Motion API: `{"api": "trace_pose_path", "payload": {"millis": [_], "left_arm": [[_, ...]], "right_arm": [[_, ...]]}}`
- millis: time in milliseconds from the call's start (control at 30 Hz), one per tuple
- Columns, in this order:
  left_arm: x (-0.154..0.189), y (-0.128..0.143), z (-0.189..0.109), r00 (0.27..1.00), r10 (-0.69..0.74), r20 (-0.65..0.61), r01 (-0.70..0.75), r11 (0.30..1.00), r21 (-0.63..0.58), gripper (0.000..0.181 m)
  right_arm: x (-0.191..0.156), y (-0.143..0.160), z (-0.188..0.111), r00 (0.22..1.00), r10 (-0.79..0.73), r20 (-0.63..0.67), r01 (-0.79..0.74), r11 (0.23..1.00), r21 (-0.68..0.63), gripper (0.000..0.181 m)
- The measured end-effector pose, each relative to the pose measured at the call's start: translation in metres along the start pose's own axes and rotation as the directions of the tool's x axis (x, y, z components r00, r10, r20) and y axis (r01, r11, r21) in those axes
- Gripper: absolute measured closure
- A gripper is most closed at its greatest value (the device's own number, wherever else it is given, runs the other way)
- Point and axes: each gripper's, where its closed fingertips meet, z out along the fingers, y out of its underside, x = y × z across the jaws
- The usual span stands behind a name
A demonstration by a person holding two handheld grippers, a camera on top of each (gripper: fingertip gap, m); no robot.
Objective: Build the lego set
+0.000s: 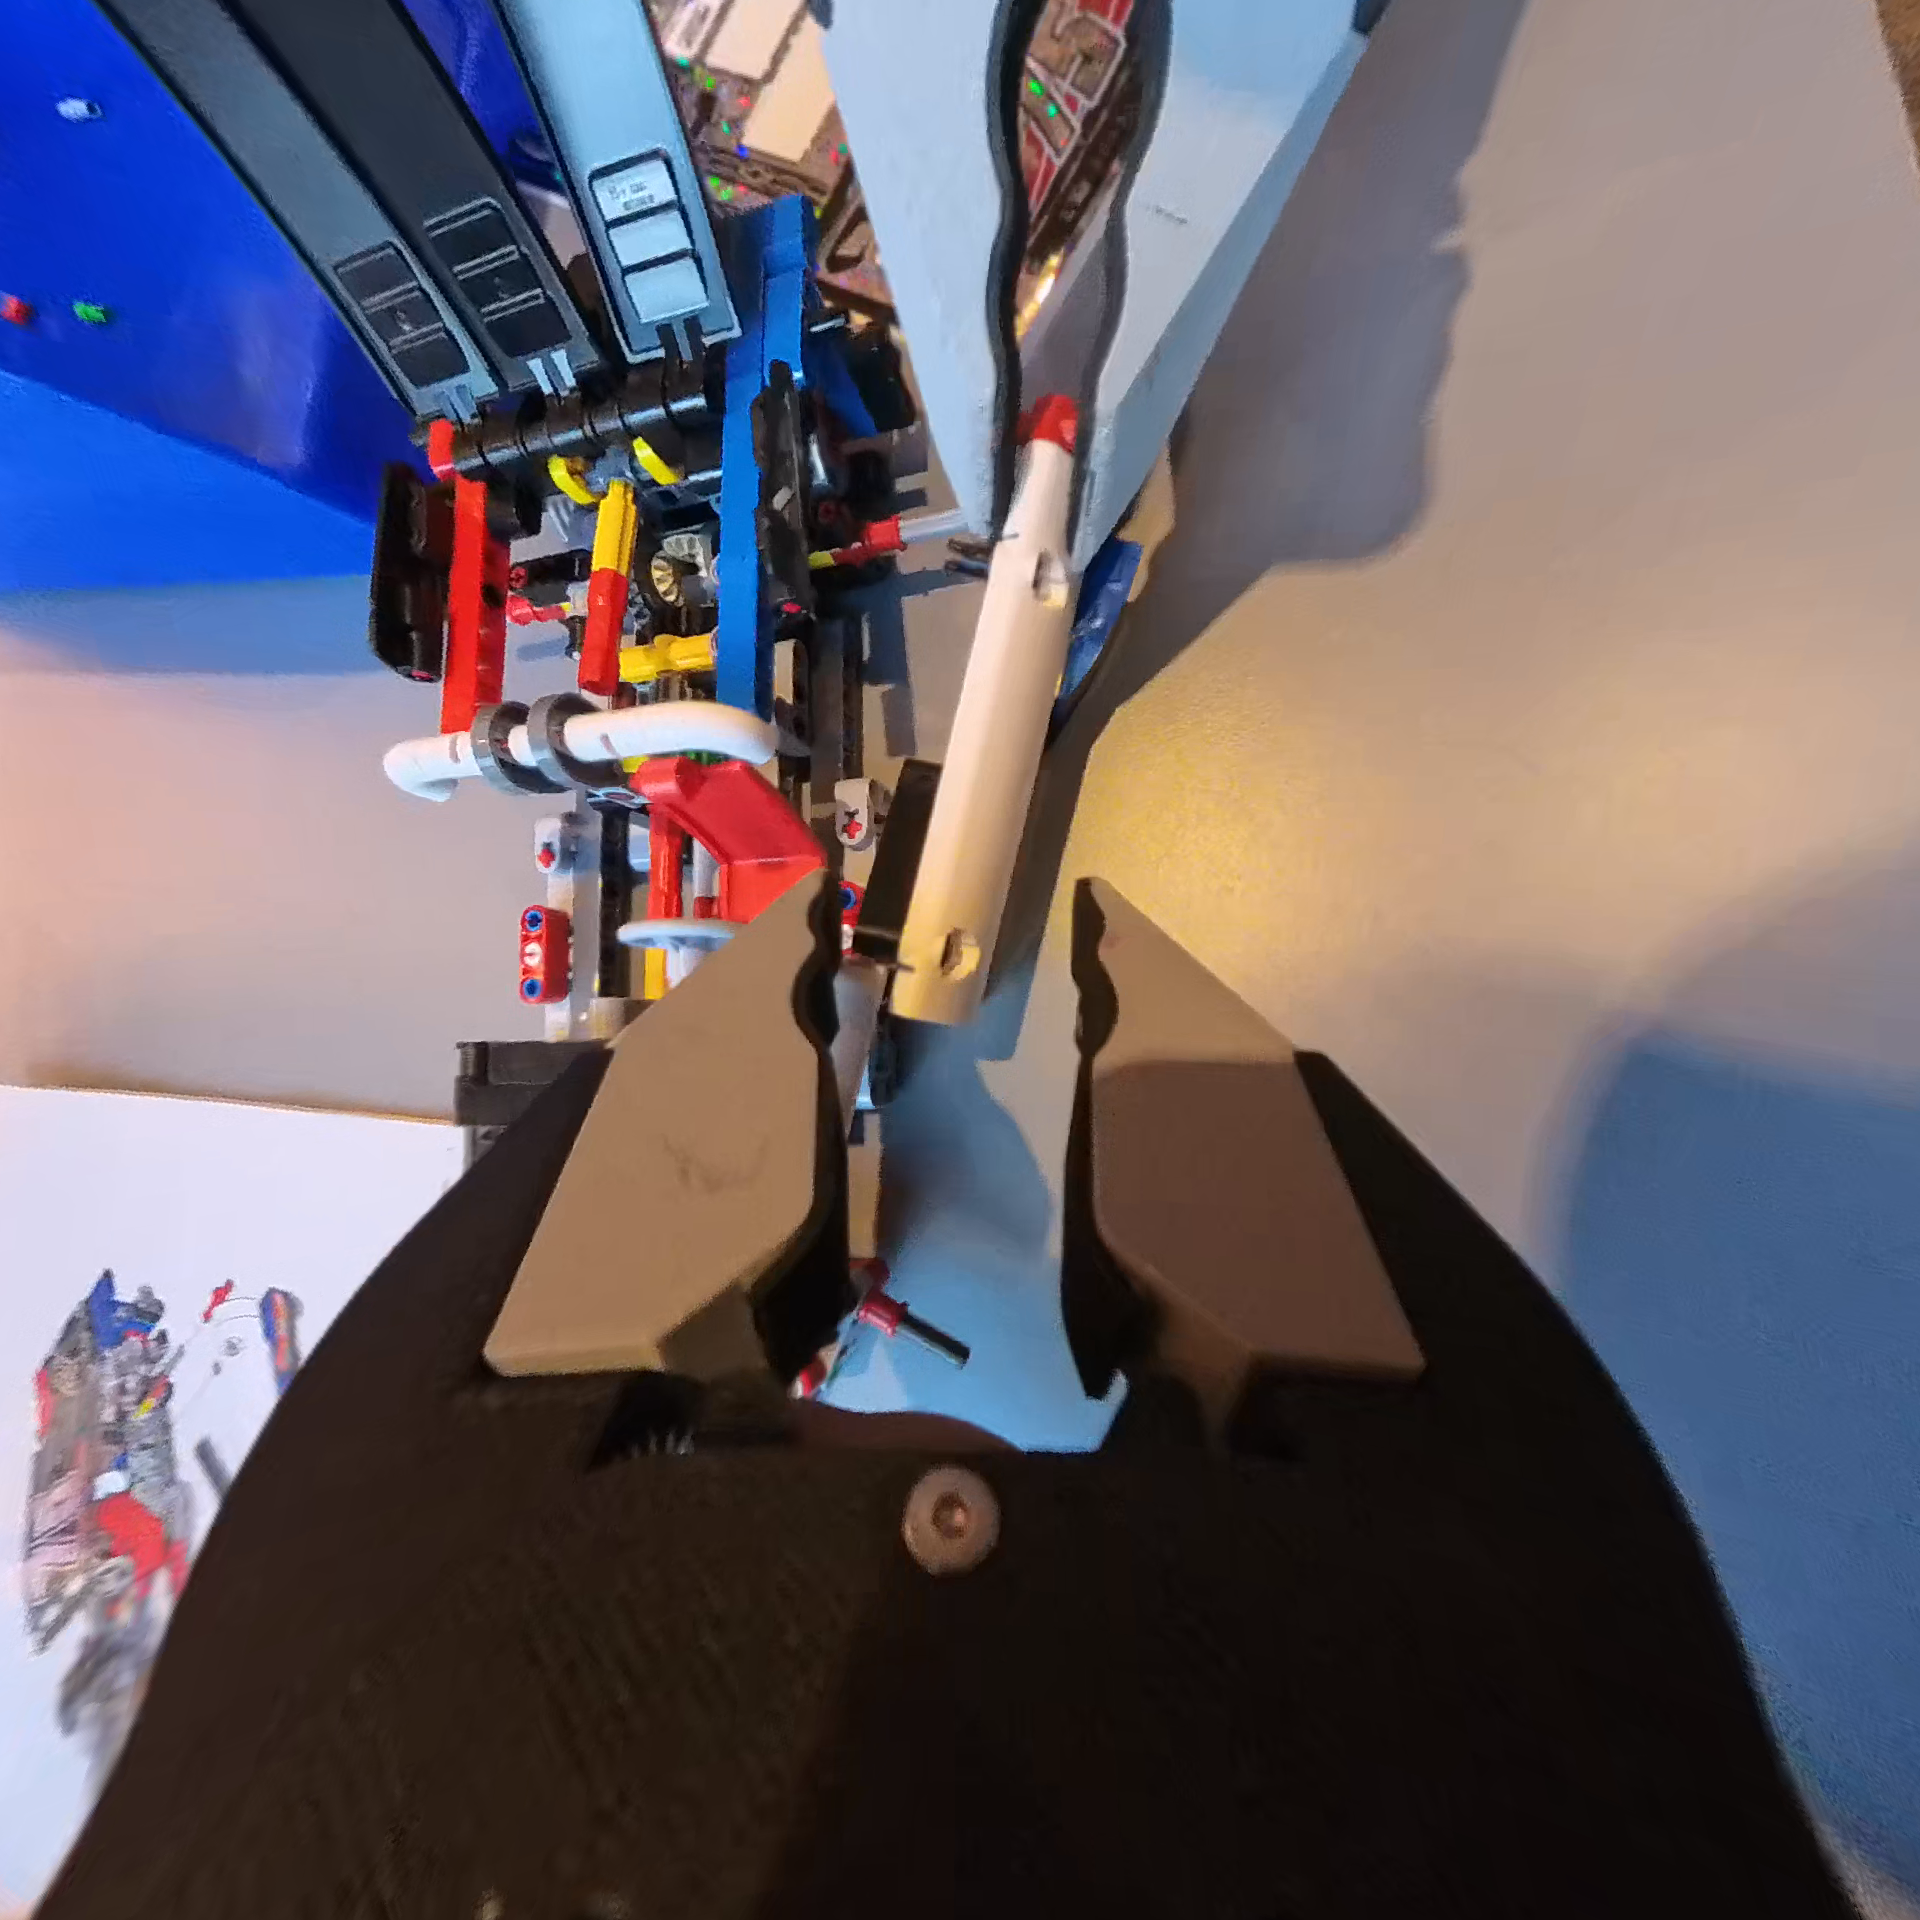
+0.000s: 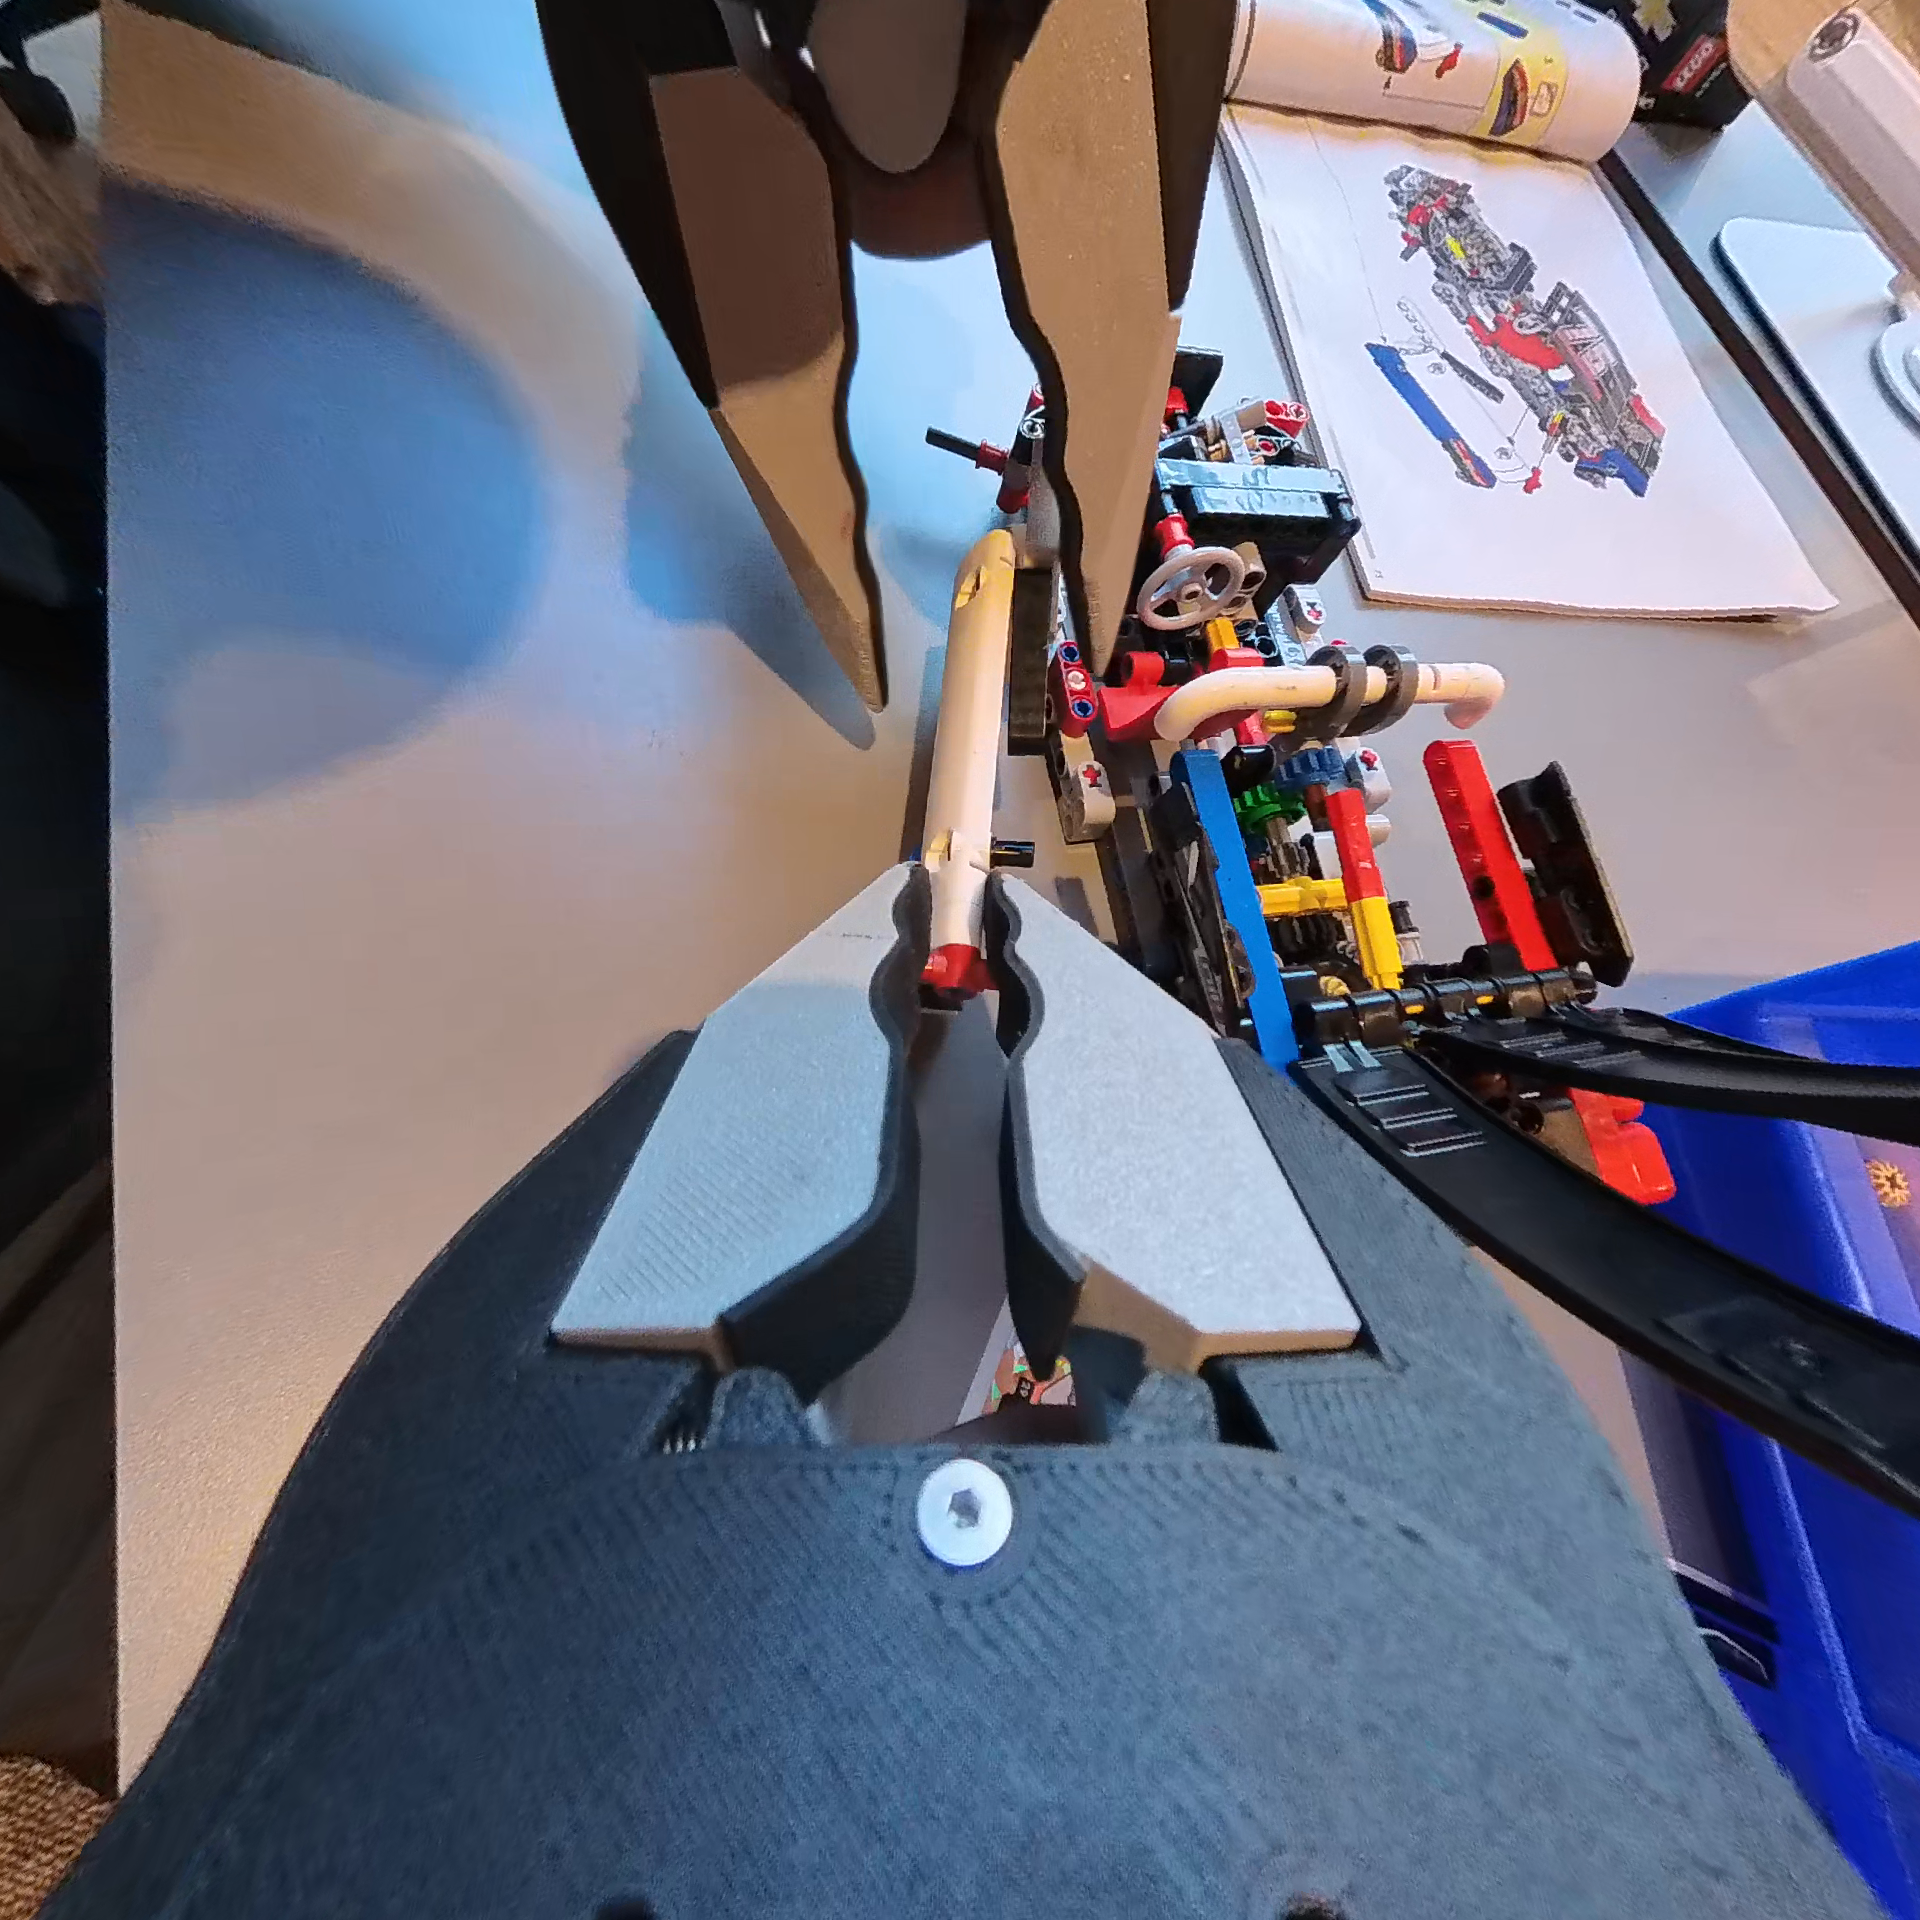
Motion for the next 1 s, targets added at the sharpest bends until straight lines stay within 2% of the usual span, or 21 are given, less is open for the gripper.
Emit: {"api": "trace_pose_path", "payload": {"millis": [133, 267, 433, 567, 700, 800, 900, 1000], "left_arm": [[-0.001, -0.006, -0.003, 0.997, -0.074, -0.033, 0.076, 0.993, 0.085, 0.145], [-0.002, -0.006, -0.005, 0.999, -0.051, -0.015, 0.053, 0.992, 0.111, 0.153], [-0.004, -0.001, -0.004, 0.994, -0.101, -0.037, 0.104, 0.989, 0.106, 0.138], [0.000, 0.000, -0.009, 0.967, -0.194, -0.167, 0.210, 0.974, 0.088, 0.134], [0.012, 0.007, -0.007, 0.907, -0.264, -0.327, 0.268, 0.963, -0.034, 0.128], [0.021, 0.002, -0.007, 0.839, -0.325, -0.437, 0.310, 0.945, -0.107, 0.126], [0.027, -0.013, -0.013, 0.777, -0.340, -0.529, 0.340, 0.935, -0.102, 0.132], [0.020, -0.012, -0.008, 0.767, -0.389, -0.510, 0.379, 0.916, -0.129, 0.150]], "right_arm": [[0.001, 0.000, 0.000, 1.000, 0.024, 0.010, -0.024, 1.000, 0.005, 0.174], [0.001, 0.000, 0.001, 0.999, 0.033, 0.023, -0.034, 0.999, 0.007, 0.175], [0.002, 0.000, 0.001, 0.999, 0.031, 0.017, -0.031, 1.000, -0.003, 0.174], [-0.001, -0.001, 0.001, 1.000, 0.000, 0.016, 0.000, 1.000, -0.018, 0.174], [-0.003, -0.002, 0.001, 1.000, -0.024, 0.018, 0.024, 0.999, -0.021, 0.175], [-0.005, -0.002, 0.001, 0.999, -0.027, 0.026, 0.027, 1.000, -0.015, 0.175], [-0.008, -0.003, 0.001, 0.999, -0.038, 0.031, 0.038, 0.999, -0.017, 0.175], [-0.008, -0.003, 0.000, 0.999, -0.038, 0.030, 0.038, 0.999, -0.017, 0.175]]}}
